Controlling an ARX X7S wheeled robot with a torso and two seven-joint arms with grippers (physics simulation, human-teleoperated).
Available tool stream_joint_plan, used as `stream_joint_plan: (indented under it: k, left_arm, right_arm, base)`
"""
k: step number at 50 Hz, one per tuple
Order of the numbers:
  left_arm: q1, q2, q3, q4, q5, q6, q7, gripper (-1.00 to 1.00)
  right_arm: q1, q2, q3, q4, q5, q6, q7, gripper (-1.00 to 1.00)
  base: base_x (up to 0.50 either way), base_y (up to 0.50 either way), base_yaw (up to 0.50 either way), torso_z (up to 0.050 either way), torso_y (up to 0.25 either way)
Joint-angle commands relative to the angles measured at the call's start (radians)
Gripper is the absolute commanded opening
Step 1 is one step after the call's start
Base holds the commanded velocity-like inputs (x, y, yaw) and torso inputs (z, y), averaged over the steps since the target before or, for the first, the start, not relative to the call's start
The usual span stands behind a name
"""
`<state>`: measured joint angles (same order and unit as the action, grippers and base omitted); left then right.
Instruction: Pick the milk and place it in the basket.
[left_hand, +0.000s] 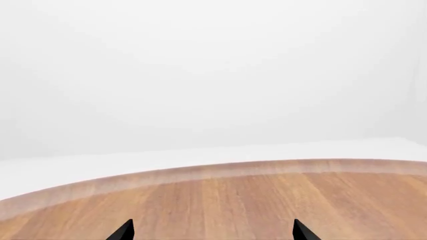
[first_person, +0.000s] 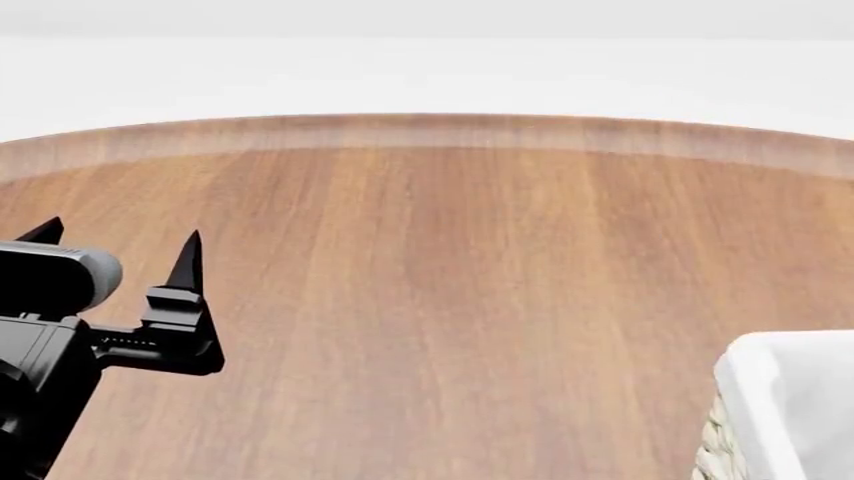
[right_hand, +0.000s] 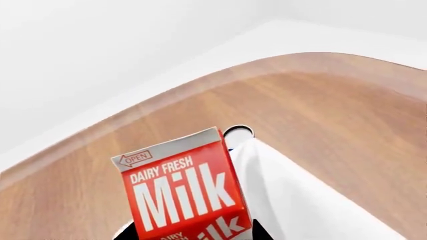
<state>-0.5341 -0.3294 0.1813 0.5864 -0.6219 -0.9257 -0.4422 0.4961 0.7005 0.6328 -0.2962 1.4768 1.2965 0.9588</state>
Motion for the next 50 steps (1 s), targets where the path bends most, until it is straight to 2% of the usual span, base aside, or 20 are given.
stream_joint_plan:
  k: [1,19,44,45,50]
  left_arm:
    - [0.008,0.016,-0.018,0.000,0.021,0.008,0.023,1.00]
    - [0.009,0.012,-0.005,0.004,0.019,0.011,0.015,1.00]
    - [0.008,0.004,0.000,-0.003,0.014,0.022,0.010,1.00]
    - [0.010,0.004,0.001,-0.004,0.015,0.023,0.010,1.00]
    - [0.012,0.002,0.005,-0.009,0.017,0.030,0.011,1.00]
  right_arm:
    - [-0.051,-0.033,0.033,0.005,-0.084,-0.083,-0.131,-1.00]
    - [-0.152,-0.081,-0.028,0.094,-0.273,-0.220,-0.320,-1.00]
    - [-0.175,-0.086,-0.052,0.126,-0.324,-0.252,-0.324,-1.00]
    - [-0.172,-0.087,-0.055,0.127,-0.324,-0.253,-0.325,1.00]
    - [-0.171,-0.088,-0.064,0.130,-0.328,-0.256,-0.332,1.00]
  base:
    - [0.00,0.00,0.00,0.000,0.010]
    - [0.00,0.00,0.00,0.001,0.001]
    - [0.00,0.00,0.00,0.000,0.001]
    - [0.00,0.00,0.00,0.000,0.000]
    - [0.00,0.00,0.00,0.000,0.000]
